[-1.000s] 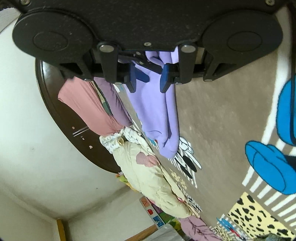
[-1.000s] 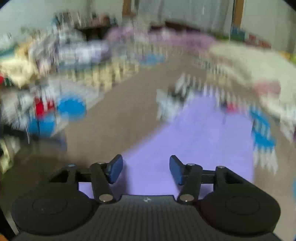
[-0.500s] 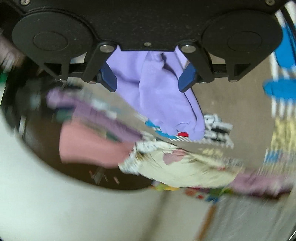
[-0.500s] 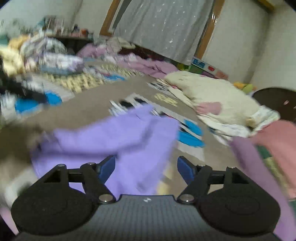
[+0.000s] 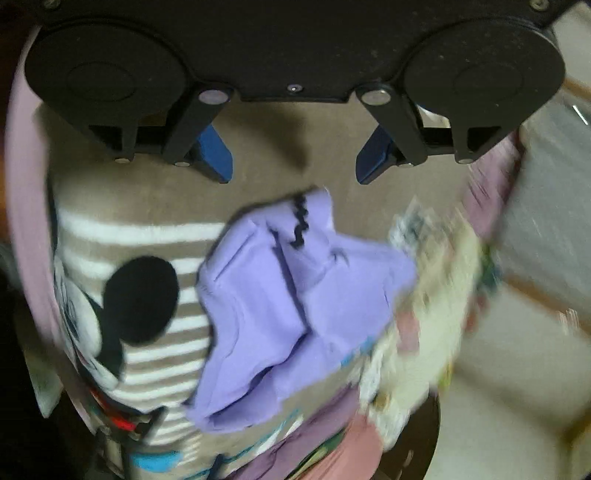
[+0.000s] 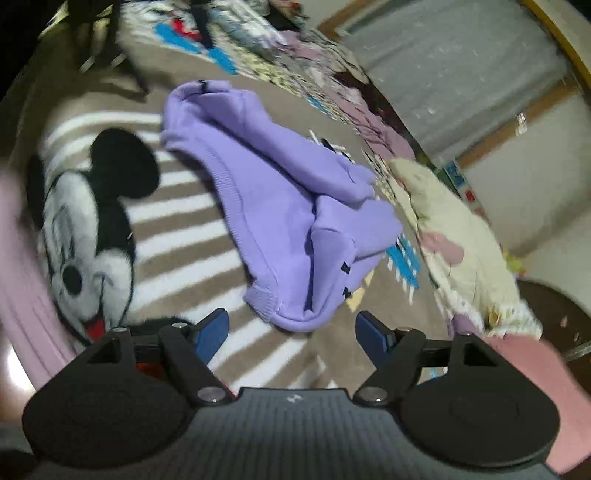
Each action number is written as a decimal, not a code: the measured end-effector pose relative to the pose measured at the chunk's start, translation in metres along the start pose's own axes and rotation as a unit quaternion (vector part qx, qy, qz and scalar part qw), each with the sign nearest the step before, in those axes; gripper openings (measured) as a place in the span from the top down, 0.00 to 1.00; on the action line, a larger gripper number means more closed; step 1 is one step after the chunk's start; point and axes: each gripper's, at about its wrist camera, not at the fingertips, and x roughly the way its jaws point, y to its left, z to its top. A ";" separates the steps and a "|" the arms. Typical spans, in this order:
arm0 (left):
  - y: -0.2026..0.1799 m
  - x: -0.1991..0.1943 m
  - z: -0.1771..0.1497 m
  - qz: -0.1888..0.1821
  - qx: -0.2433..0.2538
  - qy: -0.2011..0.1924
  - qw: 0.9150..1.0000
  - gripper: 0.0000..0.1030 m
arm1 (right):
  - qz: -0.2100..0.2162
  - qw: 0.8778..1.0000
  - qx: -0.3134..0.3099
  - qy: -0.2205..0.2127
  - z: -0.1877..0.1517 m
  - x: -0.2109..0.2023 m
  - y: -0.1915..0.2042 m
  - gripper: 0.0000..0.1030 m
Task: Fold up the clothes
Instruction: 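Move both tools to the ric-rac trimmed hem of the lavender sweatshirt, then grasp the hem with the left tool while the right tool grasps the hem's other side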
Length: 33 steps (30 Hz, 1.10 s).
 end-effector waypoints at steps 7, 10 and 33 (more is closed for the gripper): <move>0.089 0.008 -0.023 -0.150 -0.433 -0.031 0.888 0.27 | 0.010 0.998 0.064 0.000 -0.001 0.009 -0.012 0.24; 0.074 0.003 -0.009 -0.108 -0.374 -0.034 0.920 0.28 | 0.009 0.997 0.082 -0.005 -0.001 -0.001 -0.007 0.24; -0.010 0.025 -0.022 0.119 0.201 -0.124 0.964 0.29 | -0.049 0.989 -0.132 -0.050 -0.006 0.007 0.021 0.25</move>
